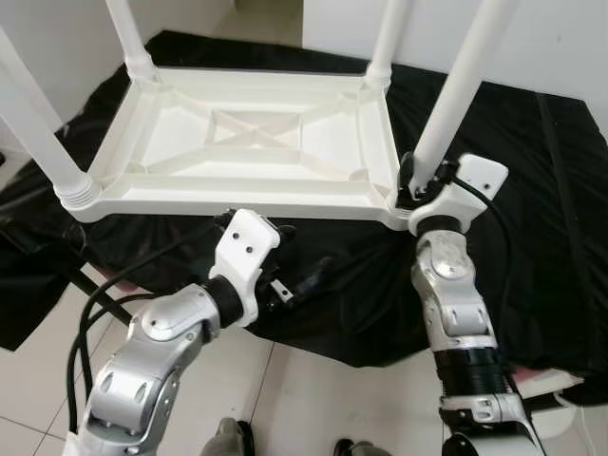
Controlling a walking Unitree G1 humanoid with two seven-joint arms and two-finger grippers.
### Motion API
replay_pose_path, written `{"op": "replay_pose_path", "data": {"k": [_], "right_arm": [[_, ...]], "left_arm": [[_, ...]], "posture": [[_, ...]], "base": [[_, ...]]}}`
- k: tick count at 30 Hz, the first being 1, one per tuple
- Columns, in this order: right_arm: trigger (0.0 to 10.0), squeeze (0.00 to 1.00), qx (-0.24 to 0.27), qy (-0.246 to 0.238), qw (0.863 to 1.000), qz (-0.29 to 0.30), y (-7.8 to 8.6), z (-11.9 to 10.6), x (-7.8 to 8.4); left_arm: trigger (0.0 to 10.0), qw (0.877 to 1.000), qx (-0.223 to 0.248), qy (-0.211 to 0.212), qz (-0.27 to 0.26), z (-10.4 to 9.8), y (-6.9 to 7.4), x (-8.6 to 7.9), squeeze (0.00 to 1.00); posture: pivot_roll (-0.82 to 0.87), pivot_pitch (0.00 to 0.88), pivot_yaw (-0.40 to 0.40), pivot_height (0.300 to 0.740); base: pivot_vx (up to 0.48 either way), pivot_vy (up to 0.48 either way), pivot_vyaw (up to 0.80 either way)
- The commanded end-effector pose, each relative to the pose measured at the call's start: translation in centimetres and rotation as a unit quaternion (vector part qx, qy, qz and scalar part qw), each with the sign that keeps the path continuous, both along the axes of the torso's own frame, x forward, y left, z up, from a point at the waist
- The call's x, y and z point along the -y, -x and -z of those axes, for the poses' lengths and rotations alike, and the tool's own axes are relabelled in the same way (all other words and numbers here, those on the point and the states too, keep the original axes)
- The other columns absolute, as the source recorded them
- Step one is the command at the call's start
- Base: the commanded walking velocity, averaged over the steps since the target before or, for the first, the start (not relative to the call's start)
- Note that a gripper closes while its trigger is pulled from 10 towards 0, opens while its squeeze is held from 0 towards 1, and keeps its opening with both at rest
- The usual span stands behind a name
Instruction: Building children table
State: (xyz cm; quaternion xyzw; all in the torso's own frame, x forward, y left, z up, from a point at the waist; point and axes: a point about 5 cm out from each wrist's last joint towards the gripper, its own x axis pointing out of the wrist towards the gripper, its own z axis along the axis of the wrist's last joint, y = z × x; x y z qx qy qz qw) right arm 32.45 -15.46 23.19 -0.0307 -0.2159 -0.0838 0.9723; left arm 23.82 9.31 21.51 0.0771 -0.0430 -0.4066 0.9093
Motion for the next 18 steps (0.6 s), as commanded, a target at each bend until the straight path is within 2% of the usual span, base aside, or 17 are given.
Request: {"op": "replay_pose_path", "data": {"k": [1,3,4,5,6,8,11,12,14,16,17,18], "right_arm": [[10.0,0.00,0.009,0.008,1.000,-0.005,0.5,-0.3,0.3],[10.0,0.00,0.009,0.008,1.000,-0.005,0.5,-0.3,0.3],[10.0,0.00,0.001,0.028,0.999,-0.035,1.0,0.2,0.0],[10.0,0.00,-0.017,0.054,0.994,-0.098,2.0,1.2,-0.8],[10.0,0.00,-0.017,0.054,0.994,-0.098,2.0,1.2,-0.8],[10.0,0.00,-0.044,0.115,0.971,-0.205,3.9,2.9,-2.9],[10.0,0.00,-0.044,0.115,0.971,-0.205,3.9,2.9,-2.9],[10.0,0.00,-0.053,0.127,0.975,-0.176,4.1,3.2,-2.8],[10.0,0.00,-0.061,0.117,0.983,-0.125,4.0,3.2,-1.8],[10.0,0.00,-0.061,0.117,0.983,-0.125,4.0,3.2,-1.8],[10.0,0.00,-0.066,0.130,0.985,-0.087,3.9,3.2,-1.1],[10.0,0.00,-0.066,0.130,0.985,-0.087,3.9,3.2,-1.1]], "left_arm": [[10.0,1.000,-0.002,-0.001,-0.026,0.3,-0.1,-0.4,0.00],[10.0,1.000,-0.002,-0.001,-0.026,0.3,-0.1,-0.4,0.00],[10.0,0.999,-0.004,-0.006,-0.032,0.4,-0.1,-0.8,0.00],[10.0,0.999,-0.008,-0.017,-0.043,0.7,-0.1,-1.5,0.00],[10.0,0.999,-0.008,-0.017,-0.043,0.7,-0.1,-1.5,0.00],[10.0,0.997,-0.015,-0.038,-0.061,1.4,0.0,-2.8,0.00],[10.0,0.997,-0.015,-0.038,-0.061,1.4,0.0,-2.8,0.00],[10.0,0.996,-0.017,-0.051,-0.066,1.8,0.2,-3.3,0.00],[10.0,0.996,-0.017,-0.053,-0.067,2.0,0.3,-3.3,0.00],[10.0,0.996,-0.017,-0.053,-0.067,2.0,0.3,-3.3,0.00],[10.0,0.996,-0.017,-0.053,-0.068,2.0,0.3,-3.3,0.00],[10.0,0.996,-0.017,-0.053,-0.068,2.0,0.3,-3.3,0.00]], "posture": [[-0.01,0.161,0.024,0.740],[-0.01,0.161,0.024,0.740],[-0.01,0.161,0.024,0.740],[-0.01,0.155,0.025,0.740],[-0.01,0.155,0.025,0.740],[0.00,0.146,0.017,0.740],[0.00,0.146,0.017,0.740],[0.01,0.137,0.005,0.740],[0.01,0.137,0.005,0.740],[0.01,0.137,0.005,0.740],[0.01,0.137,0.005,0.740],[0.01,0.137,0.005,0.740]], "base": [[0.000,0.000,0.00],[0.000,0.000,0.00],[0.000,0.000,0.00],[0.000,0.000,0.00],[0.000,0.000,0.00],[0.000,0.000,0.00],[0.000,0.000,0.00],[0.000,0.000,0.00],[0.000,0.000,0.00],[0.000,0.000,0.00],[0.000,0.000,0.00],[0.000,0.000,0.00]]}}
